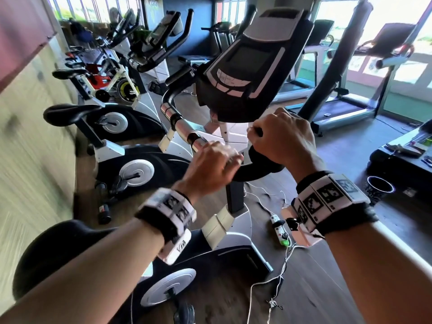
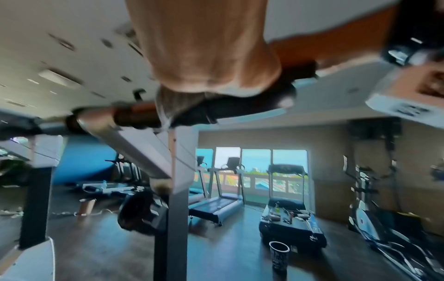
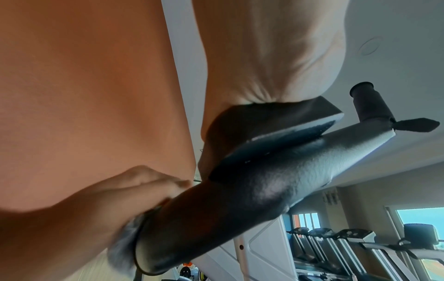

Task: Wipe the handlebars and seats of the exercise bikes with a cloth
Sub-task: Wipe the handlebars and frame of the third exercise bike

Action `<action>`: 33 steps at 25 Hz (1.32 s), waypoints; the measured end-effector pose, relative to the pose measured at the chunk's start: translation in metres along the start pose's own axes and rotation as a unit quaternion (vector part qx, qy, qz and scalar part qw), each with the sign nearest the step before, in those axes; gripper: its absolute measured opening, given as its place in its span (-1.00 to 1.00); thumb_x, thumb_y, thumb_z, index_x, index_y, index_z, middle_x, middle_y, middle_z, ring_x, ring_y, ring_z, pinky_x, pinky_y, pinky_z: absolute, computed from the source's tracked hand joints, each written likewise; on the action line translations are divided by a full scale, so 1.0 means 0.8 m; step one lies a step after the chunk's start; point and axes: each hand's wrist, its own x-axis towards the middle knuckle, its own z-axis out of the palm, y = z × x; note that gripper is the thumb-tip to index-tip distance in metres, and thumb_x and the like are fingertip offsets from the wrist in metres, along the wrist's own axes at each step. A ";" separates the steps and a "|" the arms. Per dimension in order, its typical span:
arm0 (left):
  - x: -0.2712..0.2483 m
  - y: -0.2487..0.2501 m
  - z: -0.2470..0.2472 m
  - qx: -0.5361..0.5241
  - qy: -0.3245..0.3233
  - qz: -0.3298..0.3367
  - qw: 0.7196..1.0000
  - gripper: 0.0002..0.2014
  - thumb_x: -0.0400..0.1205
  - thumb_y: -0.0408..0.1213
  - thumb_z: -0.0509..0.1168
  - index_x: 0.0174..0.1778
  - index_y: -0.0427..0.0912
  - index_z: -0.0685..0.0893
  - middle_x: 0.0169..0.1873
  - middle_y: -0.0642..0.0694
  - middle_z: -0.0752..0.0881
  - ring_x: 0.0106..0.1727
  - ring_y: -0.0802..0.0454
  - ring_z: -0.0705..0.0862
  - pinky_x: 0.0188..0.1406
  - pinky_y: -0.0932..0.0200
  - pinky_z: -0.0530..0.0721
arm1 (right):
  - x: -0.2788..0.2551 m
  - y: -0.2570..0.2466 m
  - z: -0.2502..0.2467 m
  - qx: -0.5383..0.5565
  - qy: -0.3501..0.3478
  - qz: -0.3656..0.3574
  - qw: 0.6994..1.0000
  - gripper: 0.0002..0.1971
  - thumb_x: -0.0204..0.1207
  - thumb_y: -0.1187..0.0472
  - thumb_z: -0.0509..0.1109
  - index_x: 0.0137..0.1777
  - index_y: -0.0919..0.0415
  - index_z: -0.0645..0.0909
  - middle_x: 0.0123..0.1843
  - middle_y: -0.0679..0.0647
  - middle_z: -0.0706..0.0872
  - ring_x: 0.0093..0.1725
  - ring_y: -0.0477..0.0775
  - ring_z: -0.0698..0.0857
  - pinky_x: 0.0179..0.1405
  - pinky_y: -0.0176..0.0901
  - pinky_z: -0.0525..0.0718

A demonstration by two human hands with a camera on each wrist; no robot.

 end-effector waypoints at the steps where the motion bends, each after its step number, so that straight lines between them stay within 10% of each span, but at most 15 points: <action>1: -0.014 0.006 0.010 -0.004 0.012 0.021 1.000 -0.61 0.77 -0.07 0.11 -0.06 -0.20 0.78 -0.11 -0.11 0.80 -0.01 -0.08 0.70 0.20 0.00 0.60 | 0.001 0.000 0.002 -0.003 -0.001 0.001 1.000 -0.63 0.70 -0.16 0.21 0.08 -0.02 0.80 0.10 0.14 0.72 0.28 0.20 0.66 0.19 0.01 0.57; 8: 0.005 -0.031 0.013 -0.073 0.070 -0.012 0.995 -0.62 0.70 -0.13 0.08 -0.21 -0.17 0.76 -0.22 -0.08 0.79 -0.10 -0.08 0.69 0.08 -0.09 0.67 | 0.009 0.001 0.012 -0.031 -0.006 0.019 0.999 -0.63 0.67 -0.22 0.22 0.04 -0.06 0.79 0.05 0.08 0.75 0.37 0.11 0.59 0.22 -0.01 0.53; 12: -0.013 -0.022 0.015 -0.083 0.058 0.085 0.991 -0.67 0.69 -0.18 0.12 -0.15 -0.18 0.78 -0.16 -0.07 0.81 -0.08 -0.08 0.72 0.13 -0.03 0.65 | 0.011 0.000 0.014 -0.031 0.004 0.018 0.999 -0.65 0.64 -0.23 0.27 -0.01 -0.07 0.80 0.05 -0.01 0.77 0.34 0.10 0.61 0.22 0.00 0.53; 15: 0.014 -0.038 0.005 -0.073 0.016 0.015 0.997 -0.61 0.68 -0.10 0.05 -0.21 -0.11 0.77 -0.20 -0.05 0.81 -0.12 -0.04 0.71 0.05 -0.06 0.66 | 0.012 -0.001 0.016 -0.028 0.004 0.011 1.000 -0.67 0.65 -0.21 0.29 0.00 -0.07 0.80 0.10 -0.06 0.78 0.34 0.09 0.61 0.24 0.01 0.53; 19: -0.030 -0.005 0.023 -0.067 0.115 -0.014 0.991 -0.73 0.66 -0.23 0.13 -0.08 -0.20 0.73 -0.12 -0.07 0.74 -0.03 -0.08 0.66 0.12 -0.04 0.62 | 0.005 -0.002 0.015 0.002 0.052 0.023 0.998 -0.71 0.65 -0.14 0.31 0.02 -0.04 0.81 0.05 -0.04 0.80 0.25 0.09 0.66 0.15 -0.06 0.53; 24: 0.024 -0.041 -0.006 -0.023 -0.072 0.010 0.997 -0.63 0.53 0.02 0.07 -0.19 -0.05 0.75 -0.27 -0.02 0.75 -0.16 -0.06 0.70 -0.07 -0.06 0.64 | 0.005 -0.007 0.015 0.018 0.072 0.060 0.995 -0.70 0.65 -0.12 0.29 -0.04 0.01 0.78 -0.02 0.00 0.79 0.13 0.15 0.70 -0.04 -0.08 0.39; 29: -0.006 -0.032 0.006 -0.036 0.000 0.012 0.999 -0.66 0.61 -0.01 0.08 -0.23 -0.07 0.72 -0.25 0.01 0.77 -0.12 -0.02 0.68 0.07 0.01 0.59 | 0.003 -0.009 0.013 0.011 0.072 0.067 0.995 -0.72 0.65 -0.10 0.30 -0.10 0.01 0.76 -0.05 0.00 0.78 0.08 0.15 0.71 -0.09 -0.12 0.33; 33: 0.032 -0.022 -0.008 0.052 -0.137 0.016 0.989 -0.57 0.65 0.16 -0.01 -0.36 -0.02 0.53 -0.37 -0.05 0.64 -0.21 -0.13 0.66 -0.16 -0.01 0.43 | 0.004 -0.014 0.013 0.008 0.071 0.093 0.993 -0.73 0.64 -0.10 0.32 -0.12 0.01 0.74 -0.04 0.00 0.77 0.09 0.16 0.71 -0.09 -0.13 0.30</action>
